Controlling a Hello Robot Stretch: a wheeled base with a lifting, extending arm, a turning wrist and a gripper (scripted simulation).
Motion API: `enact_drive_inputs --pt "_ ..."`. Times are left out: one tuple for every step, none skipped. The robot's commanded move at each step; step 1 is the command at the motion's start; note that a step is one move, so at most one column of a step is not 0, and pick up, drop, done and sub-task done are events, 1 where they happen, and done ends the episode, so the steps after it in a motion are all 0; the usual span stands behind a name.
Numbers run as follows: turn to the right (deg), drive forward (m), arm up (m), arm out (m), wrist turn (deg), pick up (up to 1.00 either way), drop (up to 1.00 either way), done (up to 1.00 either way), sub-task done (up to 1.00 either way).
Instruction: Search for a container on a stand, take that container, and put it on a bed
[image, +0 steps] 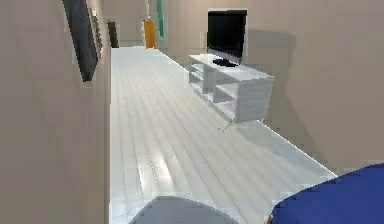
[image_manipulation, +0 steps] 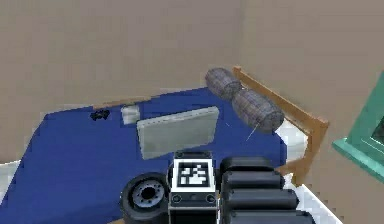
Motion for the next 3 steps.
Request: enact_drive_inputs --pt "0.0 0.80 0.00 0.00 0.0 0.00 0.00 0.00 0.00" --pt "0.0 0.45 0.00 0.00 0.0 0.00 0.00 0.00 0.00" --pt "45.0 0.00 0.00 0.00 0.0 0.00 0.00 0.00 0.00"
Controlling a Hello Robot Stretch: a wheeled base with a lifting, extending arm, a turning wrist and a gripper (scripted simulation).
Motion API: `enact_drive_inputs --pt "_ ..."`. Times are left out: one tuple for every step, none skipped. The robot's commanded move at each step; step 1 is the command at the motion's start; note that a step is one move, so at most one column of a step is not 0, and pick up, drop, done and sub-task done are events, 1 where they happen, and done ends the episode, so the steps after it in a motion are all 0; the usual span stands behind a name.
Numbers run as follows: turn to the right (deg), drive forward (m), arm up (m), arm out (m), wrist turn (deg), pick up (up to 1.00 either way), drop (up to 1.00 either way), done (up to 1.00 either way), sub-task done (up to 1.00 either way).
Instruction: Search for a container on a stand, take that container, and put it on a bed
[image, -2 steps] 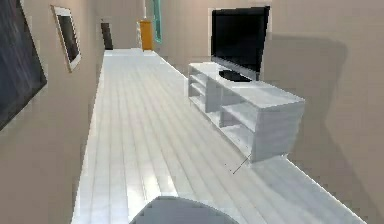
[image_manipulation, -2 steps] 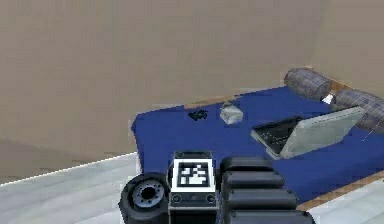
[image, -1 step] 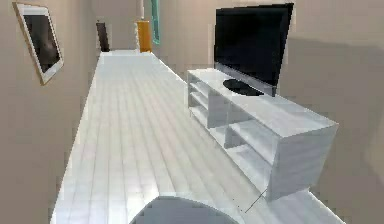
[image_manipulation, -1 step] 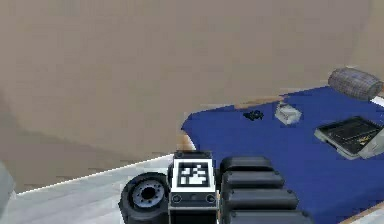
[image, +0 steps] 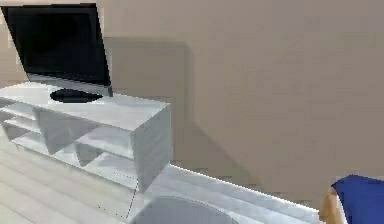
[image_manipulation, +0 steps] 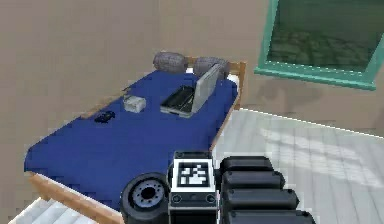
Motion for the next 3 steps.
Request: enact_drive_inputs --pt "30.0 0.00 0.00 0.00 0.0 0.00 0.00 0.00 0.00" --pt "0.0 0.90 0.00 0.00 0.0 0.00 0.00 0.00 0.00" --pt "30.0 0.00 0.00 0.00 0.0 0.00 0.00 0.00 0.00"
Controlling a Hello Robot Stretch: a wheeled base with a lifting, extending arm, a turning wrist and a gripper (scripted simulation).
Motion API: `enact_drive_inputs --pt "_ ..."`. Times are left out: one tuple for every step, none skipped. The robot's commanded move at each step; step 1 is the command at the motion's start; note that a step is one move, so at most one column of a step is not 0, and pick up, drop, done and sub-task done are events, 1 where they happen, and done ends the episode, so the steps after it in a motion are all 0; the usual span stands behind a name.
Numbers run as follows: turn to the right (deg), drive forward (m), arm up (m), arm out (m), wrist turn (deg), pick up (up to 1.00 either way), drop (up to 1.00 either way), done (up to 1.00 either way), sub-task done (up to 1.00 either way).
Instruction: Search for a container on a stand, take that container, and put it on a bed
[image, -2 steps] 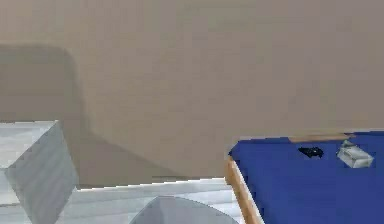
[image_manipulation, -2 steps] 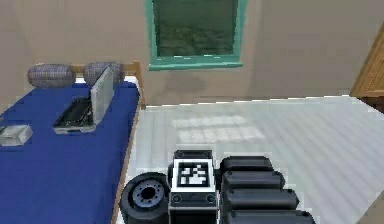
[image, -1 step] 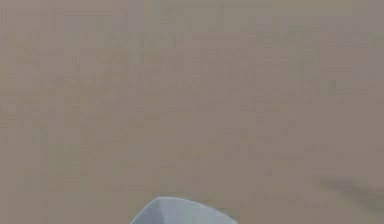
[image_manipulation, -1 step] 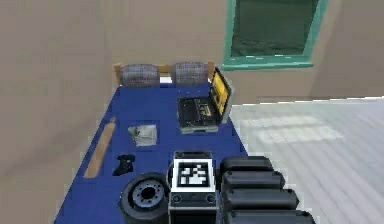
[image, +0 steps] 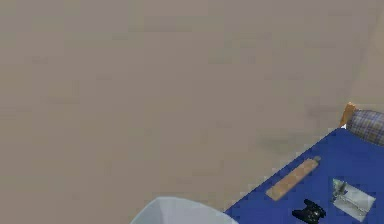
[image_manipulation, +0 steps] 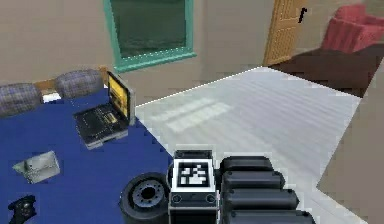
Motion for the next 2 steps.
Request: enact_drive_inputs --pt "0.0 0.25 0.00 0.00 0.0 0.00 0.00 0.00 0.00" --pt "45.0 0.00 0.00 0.00 0.0 0.00 0.00 0.00 0.00"
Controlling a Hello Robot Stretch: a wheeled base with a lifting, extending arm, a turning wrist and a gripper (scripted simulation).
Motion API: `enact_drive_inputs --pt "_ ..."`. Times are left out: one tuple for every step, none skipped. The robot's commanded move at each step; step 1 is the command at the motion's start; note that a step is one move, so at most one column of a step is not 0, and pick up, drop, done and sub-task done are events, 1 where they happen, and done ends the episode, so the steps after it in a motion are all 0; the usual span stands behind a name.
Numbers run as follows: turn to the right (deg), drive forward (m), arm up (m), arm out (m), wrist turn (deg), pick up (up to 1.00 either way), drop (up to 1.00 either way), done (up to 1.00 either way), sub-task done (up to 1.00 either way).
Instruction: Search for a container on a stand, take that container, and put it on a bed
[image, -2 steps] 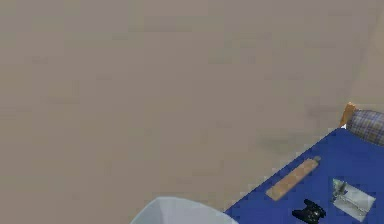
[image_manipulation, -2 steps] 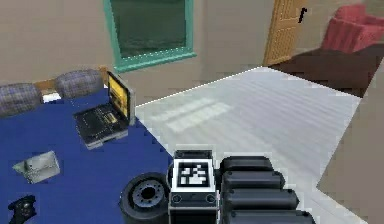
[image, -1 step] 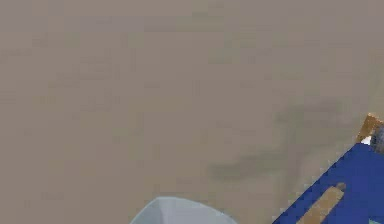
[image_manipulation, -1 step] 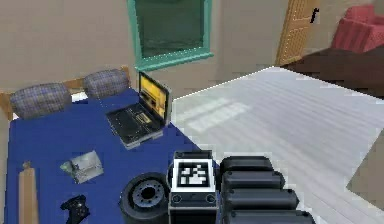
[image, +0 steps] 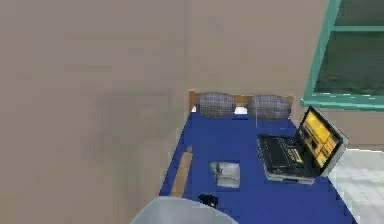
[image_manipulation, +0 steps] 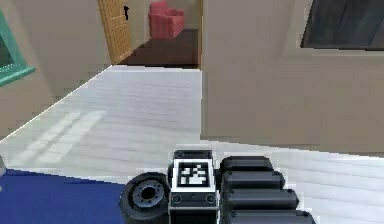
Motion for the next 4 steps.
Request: enact_drive_inputs --pt "45.0 0.00 0.00 0.00 0.0 0.00 0.00 0.00 0.00" --pt "24.0 0.00 0.00 0.00 0.0 0.00 0.00 0.00 0.00" --pt "-45.0 0.00 0.00 0.00 0.0 0.00 0.00 0.00 0.00" --pt "-45.0 0.00 0.00 0.00 0.0 0.00 0.00 0.00 0.00"
